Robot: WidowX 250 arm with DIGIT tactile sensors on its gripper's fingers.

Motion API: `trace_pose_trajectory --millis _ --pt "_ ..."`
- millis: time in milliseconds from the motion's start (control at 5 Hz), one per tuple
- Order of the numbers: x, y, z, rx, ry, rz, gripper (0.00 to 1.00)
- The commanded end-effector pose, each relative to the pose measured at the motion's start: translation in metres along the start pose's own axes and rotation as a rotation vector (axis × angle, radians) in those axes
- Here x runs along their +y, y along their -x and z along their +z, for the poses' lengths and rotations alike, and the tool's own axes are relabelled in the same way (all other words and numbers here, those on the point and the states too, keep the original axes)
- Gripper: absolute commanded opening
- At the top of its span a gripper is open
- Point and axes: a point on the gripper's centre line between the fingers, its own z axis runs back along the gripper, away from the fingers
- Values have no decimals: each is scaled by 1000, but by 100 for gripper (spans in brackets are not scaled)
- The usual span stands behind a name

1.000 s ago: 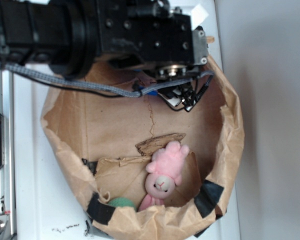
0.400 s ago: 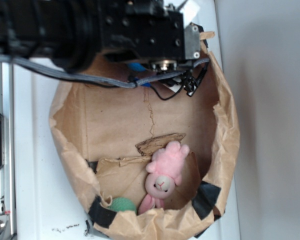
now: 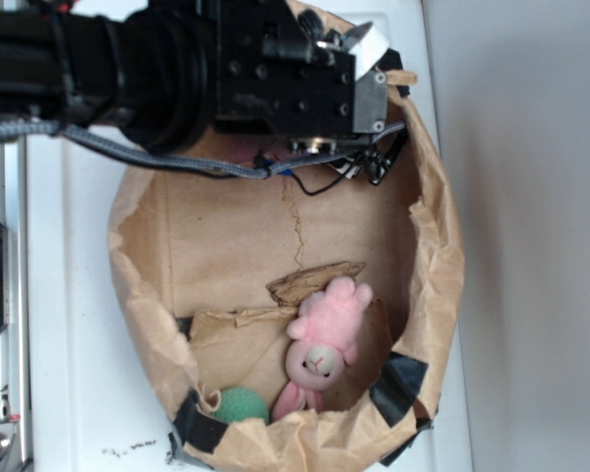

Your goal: Grab the blue ball.

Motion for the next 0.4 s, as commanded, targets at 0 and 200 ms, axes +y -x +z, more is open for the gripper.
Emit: trace_pose_trajectory --millis 0,200 --pt "21 -1 7 -57 71 15 0" --pt "23 1 12 -64 89 15 0"
